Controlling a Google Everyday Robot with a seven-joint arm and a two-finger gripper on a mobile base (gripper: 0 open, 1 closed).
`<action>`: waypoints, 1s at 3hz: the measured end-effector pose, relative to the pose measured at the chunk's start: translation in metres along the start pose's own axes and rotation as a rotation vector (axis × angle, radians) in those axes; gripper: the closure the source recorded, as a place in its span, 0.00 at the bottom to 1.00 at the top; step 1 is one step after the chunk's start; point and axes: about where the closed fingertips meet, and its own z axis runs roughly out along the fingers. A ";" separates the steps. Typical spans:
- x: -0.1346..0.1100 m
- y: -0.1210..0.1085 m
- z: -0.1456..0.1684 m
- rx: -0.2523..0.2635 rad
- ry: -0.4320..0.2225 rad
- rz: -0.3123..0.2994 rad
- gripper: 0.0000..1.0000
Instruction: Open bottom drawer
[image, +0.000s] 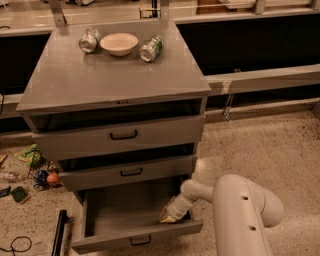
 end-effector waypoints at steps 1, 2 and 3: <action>0.000 -0.003 -0.001 0.000 0.000 0.000 1.00; 0.000 -0.005 -0.001 0.000 0.000 0.000 1.00; 0.000 -0.005 -0.001 0.000 0.000 0.000 1.00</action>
Offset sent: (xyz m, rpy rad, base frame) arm 0.0732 -0.0261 0.1400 0.0320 -0.3932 -0.1184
